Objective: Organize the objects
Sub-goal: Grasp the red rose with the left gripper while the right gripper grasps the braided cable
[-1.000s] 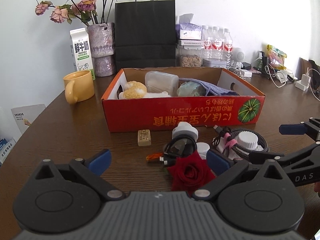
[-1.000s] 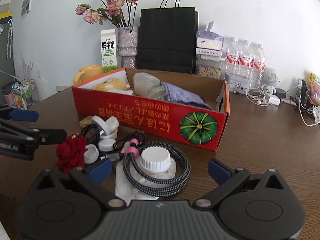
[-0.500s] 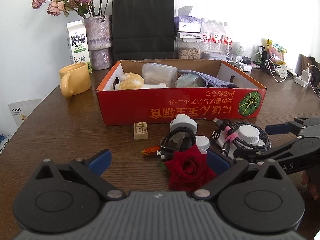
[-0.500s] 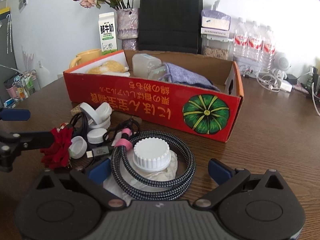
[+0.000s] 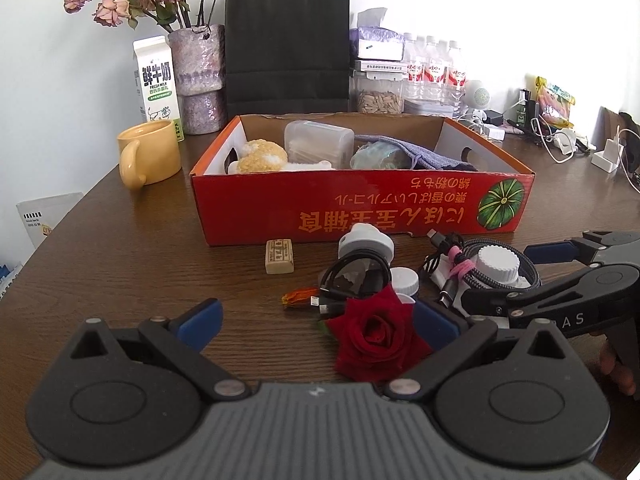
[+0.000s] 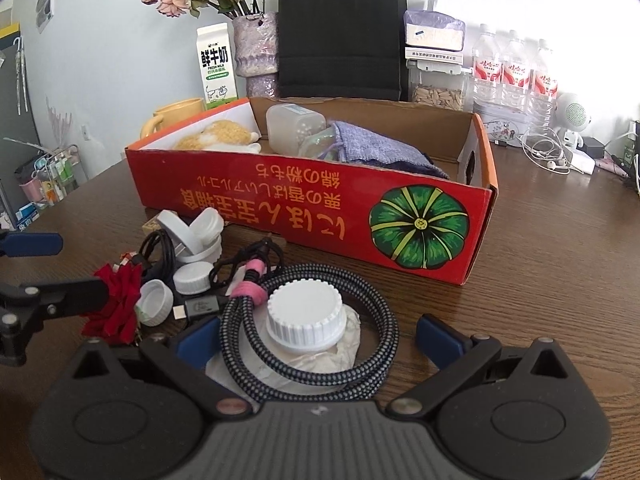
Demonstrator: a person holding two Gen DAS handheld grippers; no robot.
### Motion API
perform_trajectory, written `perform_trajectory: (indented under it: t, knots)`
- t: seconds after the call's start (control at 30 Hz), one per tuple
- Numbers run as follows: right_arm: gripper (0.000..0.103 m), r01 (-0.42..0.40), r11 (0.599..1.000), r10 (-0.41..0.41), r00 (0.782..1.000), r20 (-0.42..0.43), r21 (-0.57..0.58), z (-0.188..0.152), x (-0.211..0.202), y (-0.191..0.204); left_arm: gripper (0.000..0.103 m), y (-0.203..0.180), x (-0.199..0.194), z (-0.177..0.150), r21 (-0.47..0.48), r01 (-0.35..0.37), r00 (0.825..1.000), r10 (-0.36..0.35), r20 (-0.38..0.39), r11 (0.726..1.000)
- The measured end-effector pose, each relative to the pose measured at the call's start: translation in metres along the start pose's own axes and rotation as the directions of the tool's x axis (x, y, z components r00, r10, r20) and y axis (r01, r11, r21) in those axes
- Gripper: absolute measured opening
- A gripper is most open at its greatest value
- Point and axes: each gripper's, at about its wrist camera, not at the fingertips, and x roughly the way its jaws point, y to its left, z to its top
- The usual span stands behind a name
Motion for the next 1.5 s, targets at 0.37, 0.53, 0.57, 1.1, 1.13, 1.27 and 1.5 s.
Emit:
perform_trajectory:
  t: [0.37,0.53,0.57,1.1,1.13,1.27,1.5]
  knots:
    - [0.089,-0.038,0.999,0.038,0.999,0.036,0.020,0.000,-0.005,-0.002,0.103,-0.001,-0.001,-0.001,0.005,-0.001,1.000,0.001,0.000,1.000]
    - [0.089,-0.031,1.000,0.031,0.996,0.081,0.001,-0.002,-0.013,0.002,0.103,-0.004,0.001,-0.001,0.010,0.006,1.000,-0.006,-0.004,1.000]
    - [0.089,-0.025,1.000,0.026,0.995,0.093,-0.005,-0.003,-0.015,0.004,0.103,-0.005,0.001,-0.002,0.012,0.008,1.000,-0.008,-0.004,1.000]
    - [0.089,0.042,0.999,-0.047,0.973,0.227,0.024,-0.008,-0.039,0.004,0.086,-0.015,0.008,-0.006,0.018,0.044,0.999,-0.043,-0.024,0.999]
    - [0.089,0.043,0.999,-0.047,0.972,0.228,0.022,-0.008,-0.039,0.004,0.080,-0.015,0.009,-0.006,0.018,0.048,0.998,-0.048,-0.029,0.999]
    - [0.089,0.045,0.999,-0.048,0.972,0.231,0.021,-0.009,-0.040,0.003,0.051,-0.016,0.010,-0.008,0.014,0.069,0.997,-0.069,-0.035,0.997]
    - [0.089,0.047,0.999,-0.050,0.970,0.237,0.017,-0.009,-0.041,0.004,0.037,-0.012,0.004,-0.007,0.003,0.073,0.997,-0.073,-0.013,0.997]
